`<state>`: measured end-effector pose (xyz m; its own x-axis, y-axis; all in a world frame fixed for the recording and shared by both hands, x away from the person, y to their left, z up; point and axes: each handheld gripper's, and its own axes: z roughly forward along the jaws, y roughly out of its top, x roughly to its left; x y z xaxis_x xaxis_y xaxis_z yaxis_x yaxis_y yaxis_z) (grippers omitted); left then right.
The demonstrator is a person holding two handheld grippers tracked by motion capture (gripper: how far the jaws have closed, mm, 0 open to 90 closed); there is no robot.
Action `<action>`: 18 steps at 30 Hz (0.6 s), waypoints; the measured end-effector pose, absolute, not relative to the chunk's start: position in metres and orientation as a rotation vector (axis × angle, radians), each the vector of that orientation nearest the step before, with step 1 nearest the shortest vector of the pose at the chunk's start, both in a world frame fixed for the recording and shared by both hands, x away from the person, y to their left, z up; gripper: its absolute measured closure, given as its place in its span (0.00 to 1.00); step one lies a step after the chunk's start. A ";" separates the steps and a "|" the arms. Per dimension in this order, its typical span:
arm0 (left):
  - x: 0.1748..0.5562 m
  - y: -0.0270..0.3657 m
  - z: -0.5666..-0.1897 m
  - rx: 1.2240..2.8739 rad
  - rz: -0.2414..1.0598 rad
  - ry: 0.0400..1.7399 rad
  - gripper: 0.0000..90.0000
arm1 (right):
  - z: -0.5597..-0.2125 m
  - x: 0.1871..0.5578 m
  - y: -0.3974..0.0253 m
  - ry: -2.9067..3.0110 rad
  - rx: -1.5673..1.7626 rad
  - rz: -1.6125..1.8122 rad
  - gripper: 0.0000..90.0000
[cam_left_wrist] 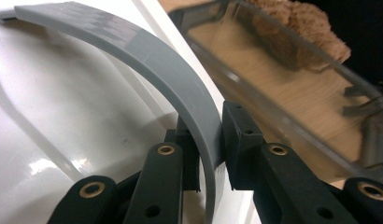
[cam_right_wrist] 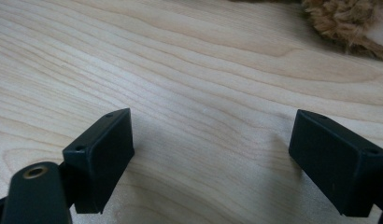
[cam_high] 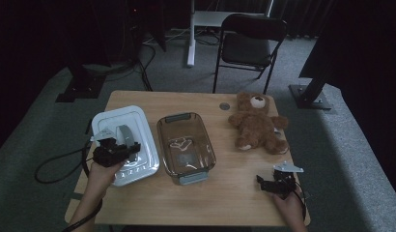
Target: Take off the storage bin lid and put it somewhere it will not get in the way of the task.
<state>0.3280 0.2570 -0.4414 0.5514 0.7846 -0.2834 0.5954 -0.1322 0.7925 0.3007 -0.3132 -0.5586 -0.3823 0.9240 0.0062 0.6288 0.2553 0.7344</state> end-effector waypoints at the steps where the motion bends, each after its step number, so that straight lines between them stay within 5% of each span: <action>1: 0.330 0.257 -0.446 1.824 0.235 1.136 0.87 | -0.559 0.301 -0.313 2.104 1.410 0.926 0.15; 18: 0.370 0.245 -0.507 1.870 0.049 1.188 0.87 | -0.559 0.301 -0.313 2.104 1.411 0.926 0.14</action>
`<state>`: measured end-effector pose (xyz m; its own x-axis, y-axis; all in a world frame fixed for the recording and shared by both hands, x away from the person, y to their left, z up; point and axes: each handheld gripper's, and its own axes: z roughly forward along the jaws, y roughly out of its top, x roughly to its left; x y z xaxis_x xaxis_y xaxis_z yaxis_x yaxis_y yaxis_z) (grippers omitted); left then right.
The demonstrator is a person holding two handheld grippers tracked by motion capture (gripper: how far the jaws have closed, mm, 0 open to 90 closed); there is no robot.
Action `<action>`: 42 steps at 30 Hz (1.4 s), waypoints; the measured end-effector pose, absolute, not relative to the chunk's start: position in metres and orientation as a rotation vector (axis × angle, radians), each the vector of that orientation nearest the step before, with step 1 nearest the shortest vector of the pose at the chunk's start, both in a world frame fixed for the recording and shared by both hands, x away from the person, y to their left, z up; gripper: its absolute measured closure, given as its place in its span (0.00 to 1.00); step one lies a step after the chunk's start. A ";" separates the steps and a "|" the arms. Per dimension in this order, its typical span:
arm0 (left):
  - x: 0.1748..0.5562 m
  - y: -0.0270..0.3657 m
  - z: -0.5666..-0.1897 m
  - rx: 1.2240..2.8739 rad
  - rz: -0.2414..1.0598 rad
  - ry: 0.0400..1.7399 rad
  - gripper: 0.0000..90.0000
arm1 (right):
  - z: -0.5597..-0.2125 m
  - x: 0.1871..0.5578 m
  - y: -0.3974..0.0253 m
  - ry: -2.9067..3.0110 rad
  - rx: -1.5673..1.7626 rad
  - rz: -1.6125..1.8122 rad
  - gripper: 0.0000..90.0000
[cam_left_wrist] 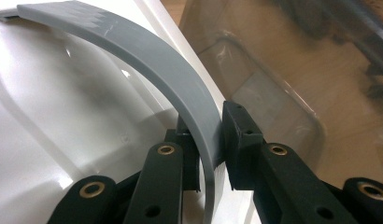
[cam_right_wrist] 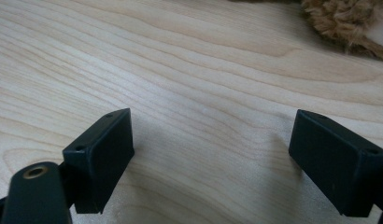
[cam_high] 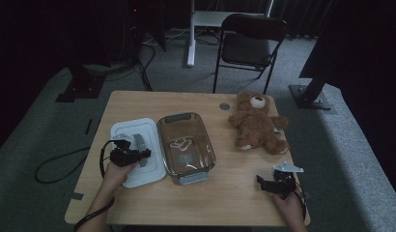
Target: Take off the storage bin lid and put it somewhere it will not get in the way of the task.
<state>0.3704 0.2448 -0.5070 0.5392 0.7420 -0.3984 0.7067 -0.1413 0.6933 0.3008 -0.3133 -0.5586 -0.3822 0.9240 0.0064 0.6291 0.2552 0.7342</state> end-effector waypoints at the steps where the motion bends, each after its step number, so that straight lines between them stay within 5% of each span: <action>1: 0.372 0.245 -0.509 1.863 0.042 1.200 0.87 | -0.559 0.301 -0.313 2.104 1.411 0.926 0.15; 9: 0.387 0.250 -0.526 1.855 -0.036 1.263 0.84 | -0.559 0.301 -0.313 2.104 1.412 0.926 0.15; 15: 0.392 0.248 -0.535 1.839 -0.067 1.327 0.63 | -0.559 0.301 -0.313 2.103 1.412 0.926 0.15; 22: 0.386 0.247 -0.524 1.900 0.056 1.338 0.33 | -0.559 0.301 -0.313 2.103 1.413 0.926 0.15; 27: 0.380 0.251 -0.517 1.899 0.125 1.365 0.31 | -0.559 0.301 -0.313 2.103 1.413 0.926 0.15; 34: 0.367 0.264 -0.508 1.909 0.221 1.332 0.10 | -0.559 0.301 -0.313 2.103 1.413 0.926 0.15; 42: 0.346 0.283 -0.502 1.849 0.338 1.331 0.10 | -0.559 0.301 -0.313 2.103 1.413 0.926 0.15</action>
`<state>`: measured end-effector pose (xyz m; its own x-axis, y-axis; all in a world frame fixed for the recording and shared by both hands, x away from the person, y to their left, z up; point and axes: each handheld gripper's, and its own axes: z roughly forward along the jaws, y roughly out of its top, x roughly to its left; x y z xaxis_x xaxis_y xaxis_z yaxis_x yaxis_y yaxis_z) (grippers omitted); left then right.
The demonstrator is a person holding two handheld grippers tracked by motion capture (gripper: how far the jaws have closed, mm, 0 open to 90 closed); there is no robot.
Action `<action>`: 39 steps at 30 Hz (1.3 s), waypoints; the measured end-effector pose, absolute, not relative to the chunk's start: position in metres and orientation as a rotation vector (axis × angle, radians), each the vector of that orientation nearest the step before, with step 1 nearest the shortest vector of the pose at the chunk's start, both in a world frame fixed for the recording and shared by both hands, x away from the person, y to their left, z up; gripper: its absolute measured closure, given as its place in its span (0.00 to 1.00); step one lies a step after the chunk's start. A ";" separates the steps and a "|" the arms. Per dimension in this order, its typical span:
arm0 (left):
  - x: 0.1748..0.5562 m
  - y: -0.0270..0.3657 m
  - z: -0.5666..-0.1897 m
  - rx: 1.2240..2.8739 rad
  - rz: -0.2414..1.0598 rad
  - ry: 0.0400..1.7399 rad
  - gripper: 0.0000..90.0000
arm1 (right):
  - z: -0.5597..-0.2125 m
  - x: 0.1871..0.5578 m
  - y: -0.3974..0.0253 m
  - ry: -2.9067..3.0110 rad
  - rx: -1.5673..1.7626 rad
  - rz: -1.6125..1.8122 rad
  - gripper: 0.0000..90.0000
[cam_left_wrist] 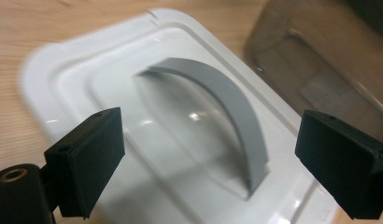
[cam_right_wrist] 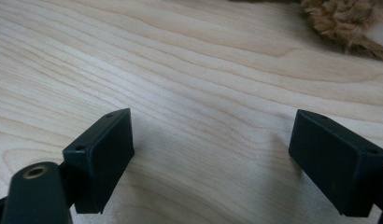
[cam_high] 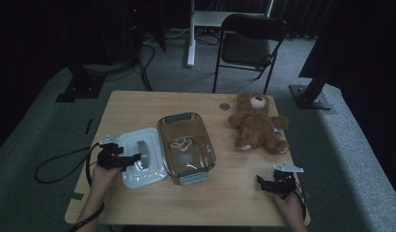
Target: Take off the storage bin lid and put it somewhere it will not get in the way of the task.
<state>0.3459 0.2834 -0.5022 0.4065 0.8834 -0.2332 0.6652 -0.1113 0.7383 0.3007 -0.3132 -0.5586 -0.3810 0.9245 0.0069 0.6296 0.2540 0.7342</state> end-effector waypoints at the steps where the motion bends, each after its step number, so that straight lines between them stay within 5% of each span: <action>1: 0.343 0.286 -0.502 1.839 0.366 1.334 0.10 | -0.559 0.301 -0.313 2.103 1.413 0.926 0.15; 4: 0.335 0.294 -0.503 1.837 0.409 1.370 0.01 | -0.559 0.301 -0.313 2.097 1.421 0.925 0.14; 24: 0.286 0.332 -0.531 1.729 0.773 1.576 0.01 | -0.559 0.301 -0.314 2.093 1.422 0.923 0.15; 39: 0.286 0.336 -0.548 1.760 0.684 1.662 0.01 | -0.559 0.300 -0.314 2.095 1.420 0.924 0.14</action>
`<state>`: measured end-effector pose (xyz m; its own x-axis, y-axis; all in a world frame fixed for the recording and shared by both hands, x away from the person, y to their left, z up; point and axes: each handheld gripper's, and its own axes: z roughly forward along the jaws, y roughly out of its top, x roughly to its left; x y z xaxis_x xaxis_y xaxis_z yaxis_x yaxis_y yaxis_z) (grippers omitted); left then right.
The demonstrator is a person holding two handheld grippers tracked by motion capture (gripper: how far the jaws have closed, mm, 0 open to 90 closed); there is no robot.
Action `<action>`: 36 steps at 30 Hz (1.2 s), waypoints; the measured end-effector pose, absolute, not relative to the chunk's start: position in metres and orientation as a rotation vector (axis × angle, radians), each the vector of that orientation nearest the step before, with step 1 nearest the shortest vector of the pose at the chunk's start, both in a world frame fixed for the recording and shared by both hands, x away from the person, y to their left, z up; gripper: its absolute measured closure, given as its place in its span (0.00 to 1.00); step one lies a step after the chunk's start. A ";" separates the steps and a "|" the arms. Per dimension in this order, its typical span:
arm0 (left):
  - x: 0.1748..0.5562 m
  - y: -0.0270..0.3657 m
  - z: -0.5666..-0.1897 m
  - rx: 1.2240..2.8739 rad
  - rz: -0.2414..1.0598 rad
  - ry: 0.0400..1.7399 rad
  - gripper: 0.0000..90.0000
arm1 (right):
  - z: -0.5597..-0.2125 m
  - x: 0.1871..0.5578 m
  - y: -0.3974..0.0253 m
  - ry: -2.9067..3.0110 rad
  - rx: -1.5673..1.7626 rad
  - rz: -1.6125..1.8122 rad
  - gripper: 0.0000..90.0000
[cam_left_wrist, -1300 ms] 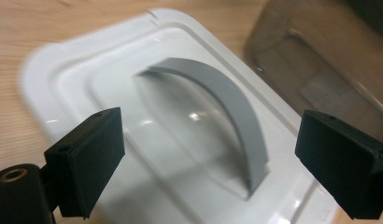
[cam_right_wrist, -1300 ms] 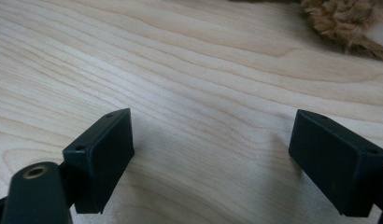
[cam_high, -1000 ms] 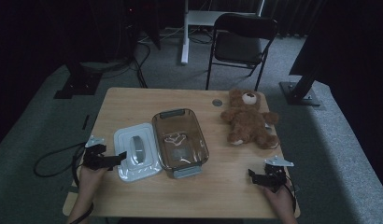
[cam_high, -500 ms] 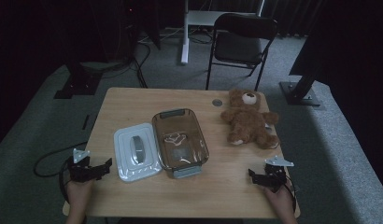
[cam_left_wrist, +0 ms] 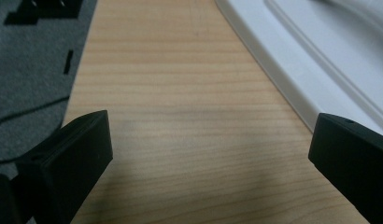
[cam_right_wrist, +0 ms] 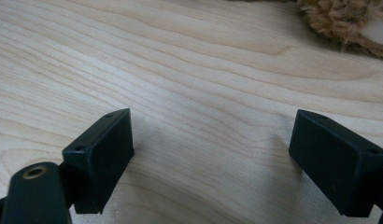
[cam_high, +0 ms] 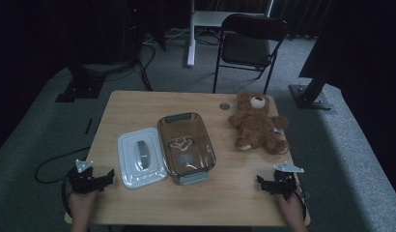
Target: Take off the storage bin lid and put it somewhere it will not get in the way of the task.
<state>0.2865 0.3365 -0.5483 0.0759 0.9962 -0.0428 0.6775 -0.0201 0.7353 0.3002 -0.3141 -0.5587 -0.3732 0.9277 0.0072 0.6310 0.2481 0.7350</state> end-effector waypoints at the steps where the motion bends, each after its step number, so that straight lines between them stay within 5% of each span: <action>1: 0.287 0.336 -0.549 1.757 0.692 1.663 0.01 | -0.559 0.300 -0.314 2.095 1.420 0.923 0.14; 26: 0.298 0.328 -0.553 1.830 0.698 1.712 0.01 | -0.555 0.307 -0.311 2.111 1.454 0.870 0.12; 36: 0.299 0.328 -0.553 1.837 0.695 1.696 0.01 | -0.524 0.317 -0.303 2.113 1.432 0.994 0.12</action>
